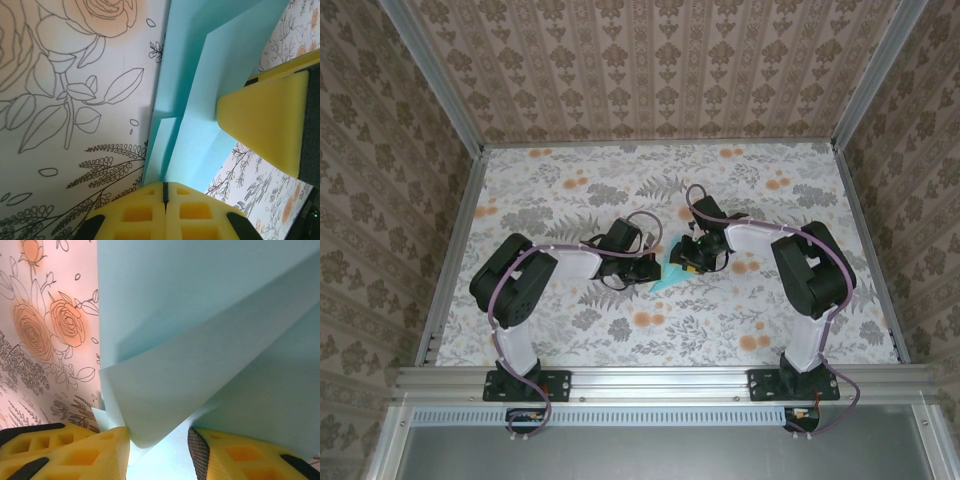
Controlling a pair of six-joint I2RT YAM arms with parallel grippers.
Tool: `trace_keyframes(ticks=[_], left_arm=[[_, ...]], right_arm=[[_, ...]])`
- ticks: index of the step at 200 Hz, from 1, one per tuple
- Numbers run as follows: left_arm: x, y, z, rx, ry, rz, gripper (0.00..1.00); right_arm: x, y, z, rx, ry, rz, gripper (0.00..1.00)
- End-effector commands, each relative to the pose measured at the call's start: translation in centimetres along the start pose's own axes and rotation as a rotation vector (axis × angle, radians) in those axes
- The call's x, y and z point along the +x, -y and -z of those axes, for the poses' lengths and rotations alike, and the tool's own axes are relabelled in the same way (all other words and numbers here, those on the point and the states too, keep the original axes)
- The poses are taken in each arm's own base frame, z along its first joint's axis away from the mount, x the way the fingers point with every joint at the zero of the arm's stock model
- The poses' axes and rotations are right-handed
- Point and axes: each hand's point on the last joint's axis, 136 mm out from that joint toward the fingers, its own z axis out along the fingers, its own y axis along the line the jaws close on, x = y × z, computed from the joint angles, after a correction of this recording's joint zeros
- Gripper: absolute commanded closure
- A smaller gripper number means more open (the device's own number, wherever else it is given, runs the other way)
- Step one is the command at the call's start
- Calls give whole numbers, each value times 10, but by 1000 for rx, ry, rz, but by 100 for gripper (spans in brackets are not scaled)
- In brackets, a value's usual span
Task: Fold a paper plane with a square sheet of paper (pick it up from the middle)
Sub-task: Fourth fold the wing at the center of the table.
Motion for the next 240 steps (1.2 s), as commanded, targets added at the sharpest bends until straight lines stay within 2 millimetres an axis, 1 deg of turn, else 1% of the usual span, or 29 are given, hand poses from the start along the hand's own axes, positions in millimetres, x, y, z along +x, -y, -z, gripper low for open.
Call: trace_keyframes(ticks=[1,17,40,49,54,105,133,163,195,240], left_arm=[[-12,13,14,23,39,-3,97],[-17,19,19,42,65,-7,95],[-20,26,24,68,89,-15,93],[-21,28,25,77,95,-14,93],[-21,29,25,84,98,-13,93],[-18,36,16,140,67,-12,92],[-12,32,9,131,39,-4,93],[-7,26,2,115,18,6,96],[-6,22,-2,103,6,17,97],[-4,6,-6,37,1,45,98]], right_arm=[[25,62,-26,234,-95,-64,58],[27,70,-29,272,-107,-82,57],[29,76,-33,307,-121,-88,55],[27,77,-35,319,-116,-87,54],[32,82,-34,345,-135,-98,54],[35,93,-38,407,-151,-134,51],[39,98,-42,423,-165,-164,50],[41,101,-45,433,-178,-185,49],[45,103,-48,437,-193,-203,49],[46,103,-48,433,-202,-202,48]])
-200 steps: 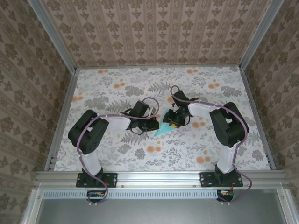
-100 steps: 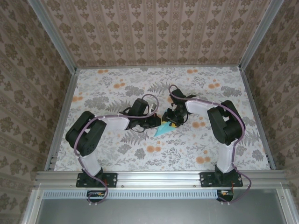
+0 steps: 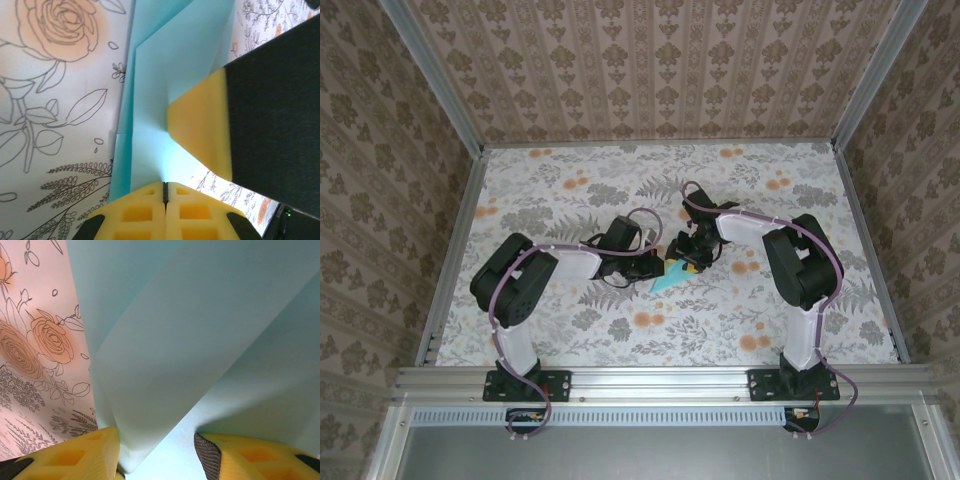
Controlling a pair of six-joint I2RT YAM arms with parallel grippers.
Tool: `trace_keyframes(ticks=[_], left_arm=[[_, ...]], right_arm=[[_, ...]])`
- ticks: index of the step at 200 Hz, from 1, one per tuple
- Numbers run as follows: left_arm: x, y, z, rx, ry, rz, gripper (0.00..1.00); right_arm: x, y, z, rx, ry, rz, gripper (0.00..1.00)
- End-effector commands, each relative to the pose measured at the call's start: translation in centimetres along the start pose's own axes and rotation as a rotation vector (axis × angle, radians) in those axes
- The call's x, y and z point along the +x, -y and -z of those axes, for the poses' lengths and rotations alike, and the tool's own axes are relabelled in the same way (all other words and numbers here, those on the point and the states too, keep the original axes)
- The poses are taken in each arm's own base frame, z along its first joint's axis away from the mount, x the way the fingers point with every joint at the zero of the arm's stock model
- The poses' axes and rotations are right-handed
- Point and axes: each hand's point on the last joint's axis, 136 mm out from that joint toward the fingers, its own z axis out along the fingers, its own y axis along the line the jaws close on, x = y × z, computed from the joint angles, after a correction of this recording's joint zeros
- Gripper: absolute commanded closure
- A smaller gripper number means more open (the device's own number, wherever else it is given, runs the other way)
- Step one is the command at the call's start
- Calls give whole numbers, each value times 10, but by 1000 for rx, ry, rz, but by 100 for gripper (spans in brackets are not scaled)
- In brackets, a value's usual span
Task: Fold a paper plane with a square sheet of paper (pick it up from the middle)
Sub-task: Fourth fold the wing at the center of the table.
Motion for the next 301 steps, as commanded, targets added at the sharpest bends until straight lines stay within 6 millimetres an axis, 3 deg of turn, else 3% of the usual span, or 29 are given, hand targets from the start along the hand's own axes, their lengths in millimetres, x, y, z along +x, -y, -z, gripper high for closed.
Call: trace_keyframes(ticks=[1,67,117,178,245,301], left_arm=[[3,-9,-4,-43,-15,29,98],[6,-19,-7,-84,-28,46,99],[6,-24,-7,-99,-29,51,100],[10,-25,-5,-102,-35,58,100],[10,-23,-4,-99,-39,59,100],[-2,-6,4,-66,-4,34,100]], right_arm=[[33,99,-53,339,-116,-103,48],[32,86,-52,264,-113,-72,42],[27,74,-44,199,-80,-16,45],[30,91,-50,272,-112,-48,58],[32,105,-57,346,-148,-59,58],[33,118,-61,401,-151,-68,62]])
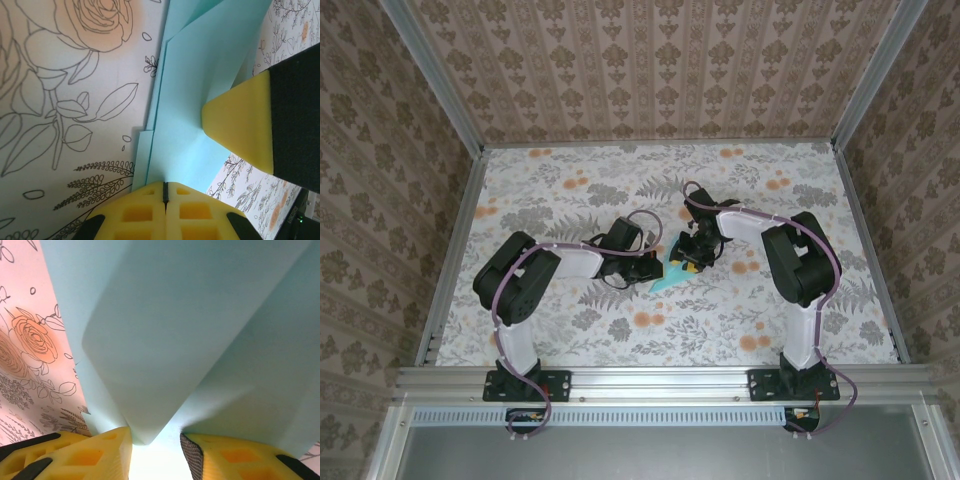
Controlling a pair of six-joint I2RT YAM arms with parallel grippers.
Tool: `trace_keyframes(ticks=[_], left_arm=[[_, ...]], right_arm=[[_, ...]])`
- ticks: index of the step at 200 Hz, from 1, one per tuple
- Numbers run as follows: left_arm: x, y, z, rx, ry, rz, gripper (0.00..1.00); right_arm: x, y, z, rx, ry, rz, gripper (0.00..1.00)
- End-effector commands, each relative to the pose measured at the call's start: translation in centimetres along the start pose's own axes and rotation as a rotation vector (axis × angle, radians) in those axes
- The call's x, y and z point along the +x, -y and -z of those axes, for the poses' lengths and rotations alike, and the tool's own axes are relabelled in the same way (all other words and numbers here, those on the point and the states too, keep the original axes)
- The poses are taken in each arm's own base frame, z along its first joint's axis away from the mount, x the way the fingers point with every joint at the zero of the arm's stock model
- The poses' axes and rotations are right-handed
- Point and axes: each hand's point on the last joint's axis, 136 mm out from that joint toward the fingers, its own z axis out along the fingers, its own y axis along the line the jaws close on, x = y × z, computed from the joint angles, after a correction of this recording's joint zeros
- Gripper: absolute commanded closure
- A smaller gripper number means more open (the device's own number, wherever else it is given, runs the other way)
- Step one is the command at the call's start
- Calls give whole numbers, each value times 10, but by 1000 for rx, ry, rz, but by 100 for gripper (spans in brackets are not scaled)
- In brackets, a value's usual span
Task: Fold a paper plane with a square sheet of paper (pick it up from the middle)
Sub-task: Fourth fold the wing at the center of the table.
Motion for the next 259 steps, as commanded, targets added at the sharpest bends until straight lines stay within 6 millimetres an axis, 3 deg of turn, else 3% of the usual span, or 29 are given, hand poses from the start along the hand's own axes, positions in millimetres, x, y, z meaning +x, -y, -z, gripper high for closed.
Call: trace_keyframes(ticks=[1,125,194,259], left_arm=[[-4,6,8,-14,10,6,100],[-16,21,0,53,15,-1,100],[-8,2,-8,-10,-16,32,100],[-1,-22,-9,-118,-35,69,100]], right_arm=[[30,110,-63,383,-111,-79,62],[33,117,-71,411,-129,-82,61],[35,117,-72,406,-121,-97,60],[32,104,-62,365,-104,-83,59]])
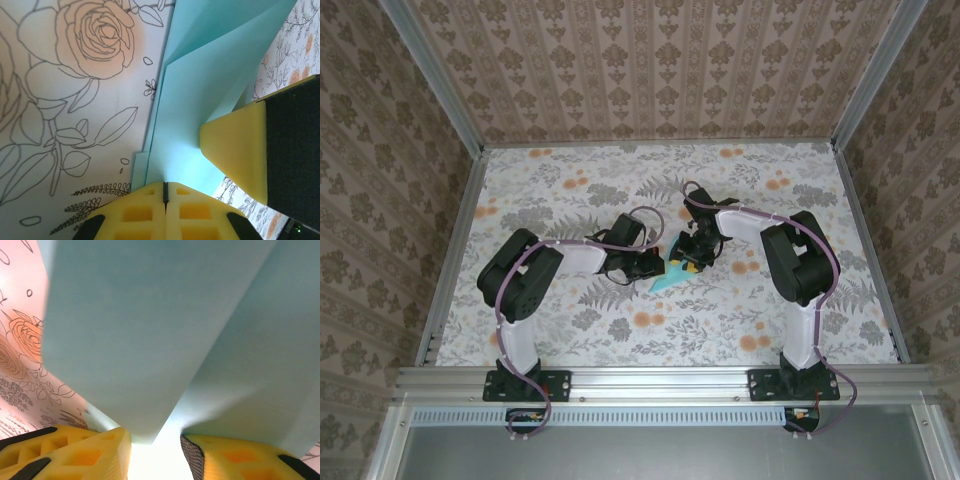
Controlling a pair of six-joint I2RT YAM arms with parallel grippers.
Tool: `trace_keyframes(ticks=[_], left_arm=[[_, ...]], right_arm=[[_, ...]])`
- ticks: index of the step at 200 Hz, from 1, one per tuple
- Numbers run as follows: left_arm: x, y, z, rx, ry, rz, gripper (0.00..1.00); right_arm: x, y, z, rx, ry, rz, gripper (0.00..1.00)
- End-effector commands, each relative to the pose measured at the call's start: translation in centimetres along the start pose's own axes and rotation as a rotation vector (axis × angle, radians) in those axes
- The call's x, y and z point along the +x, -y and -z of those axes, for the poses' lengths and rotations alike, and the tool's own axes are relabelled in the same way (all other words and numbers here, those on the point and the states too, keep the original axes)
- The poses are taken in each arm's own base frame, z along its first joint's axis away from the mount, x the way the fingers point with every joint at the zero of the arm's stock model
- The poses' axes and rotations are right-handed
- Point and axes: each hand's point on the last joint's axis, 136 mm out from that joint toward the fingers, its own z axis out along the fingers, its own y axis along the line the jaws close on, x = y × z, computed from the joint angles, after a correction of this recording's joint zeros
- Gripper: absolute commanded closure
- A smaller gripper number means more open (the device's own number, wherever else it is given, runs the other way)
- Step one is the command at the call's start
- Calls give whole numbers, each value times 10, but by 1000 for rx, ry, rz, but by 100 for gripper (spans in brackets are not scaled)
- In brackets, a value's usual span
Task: Fold a paper plane with a square sheet of paper (pick it up from the middle)
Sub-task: Fourth fold the wing at the center of the table.
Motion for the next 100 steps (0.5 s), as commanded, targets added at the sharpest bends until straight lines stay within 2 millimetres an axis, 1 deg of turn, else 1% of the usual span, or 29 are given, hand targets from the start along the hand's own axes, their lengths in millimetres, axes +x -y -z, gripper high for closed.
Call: trace_keyframes(ticks=[1,18,35,47,62,77,81,90,100], left_arm=[[7,-23,-5,-94,-30,42,100],[9,-27,-6,-112,-41,52,100],[12,-31,-7,-128,-54,53,100],[14,-34,-7,-138,-66,57,100],[18,-36,-8,-144,-83,57,100],[21,-38,-9,-149,-99,59,100],[21,-39,-9,-151,-101,58,100],[23,-40,-9,-153,-107,56,100],[24,-40,-10,-155,-112,56,100]], right_arm=[[30,103,-62,356,-92,-75,59],[29,93,-56,319,-85,-58,59],[24,71,-43,242,-64,-21,58],[17,47,-26,160,-26,29,58],[8,15,3,53,35,101,58],[1,-10,28,-32,92,163,58],[0,-18,38,-62,115,186,58],[-1,-29,52,-105,148,220,58],[2,-34,63,-131,168,244,59]])
